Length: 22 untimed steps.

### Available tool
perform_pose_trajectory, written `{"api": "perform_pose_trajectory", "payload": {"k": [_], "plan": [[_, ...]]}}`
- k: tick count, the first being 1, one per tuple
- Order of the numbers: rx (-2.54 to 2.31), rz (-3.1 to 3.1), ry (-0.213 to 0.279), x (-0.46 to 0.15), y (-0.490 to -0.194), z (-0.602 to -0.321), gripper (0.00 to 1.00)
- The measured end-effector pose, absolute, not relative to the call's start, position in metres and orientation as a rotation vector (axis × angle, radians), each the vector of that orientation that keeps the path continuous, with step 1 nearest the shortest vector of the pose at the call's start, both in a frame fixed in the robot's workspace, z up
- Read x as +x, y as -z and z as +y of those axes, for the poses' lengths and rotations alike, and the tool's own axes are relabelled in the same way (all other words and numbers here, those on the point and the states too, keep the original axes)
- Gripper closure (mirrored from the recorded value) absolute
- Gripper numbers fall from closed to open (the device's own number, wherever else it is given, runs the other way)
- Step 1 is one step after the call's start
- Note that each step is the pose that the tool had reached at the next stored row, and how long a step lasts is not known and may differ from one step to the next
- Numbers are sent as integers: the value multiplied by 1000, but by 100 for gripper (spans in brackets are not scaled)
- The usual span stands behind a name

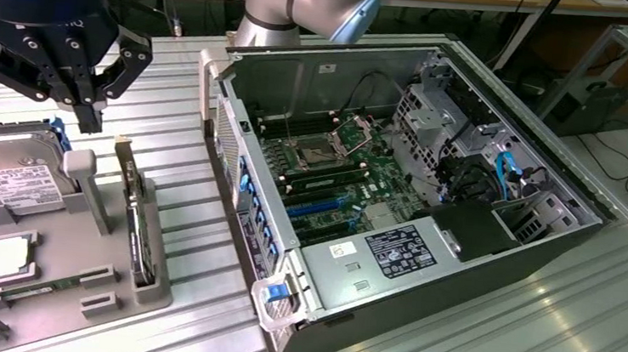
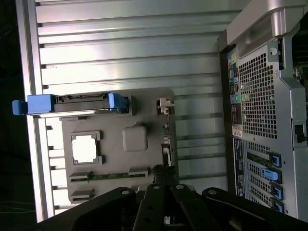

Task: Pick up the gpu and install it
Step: 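Pick up the gpu and move the gpu toward the slot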

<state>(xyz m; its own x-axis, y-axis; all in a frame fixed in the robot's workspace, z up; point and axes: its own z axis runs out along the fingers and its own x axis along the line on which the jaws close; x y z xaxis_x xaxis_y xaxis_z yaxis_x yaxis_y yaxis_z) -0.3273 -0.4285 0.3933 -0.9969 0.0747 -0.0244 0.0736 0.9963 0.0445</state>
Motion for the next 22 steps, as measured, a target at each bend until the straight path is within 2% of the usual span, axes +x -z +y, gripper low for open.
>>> {"api": "perform_pose_trajectory", "payload": {"k": [2,5,7,11,12,13,22], "plan": [[116,3113,-68,-327,-393,-428,89],[116,3113,-68,-327,-393,-428,70],[116,3113,-68,-327,-393,-428,70],[114,3113,-68,-327,-393,-428,46],[106,3113,-68,-327,-393,-428,46],[97,3113,-68,-327,-393,-428,40],[50,3117,-67,-324,-389,-431,40]]}}
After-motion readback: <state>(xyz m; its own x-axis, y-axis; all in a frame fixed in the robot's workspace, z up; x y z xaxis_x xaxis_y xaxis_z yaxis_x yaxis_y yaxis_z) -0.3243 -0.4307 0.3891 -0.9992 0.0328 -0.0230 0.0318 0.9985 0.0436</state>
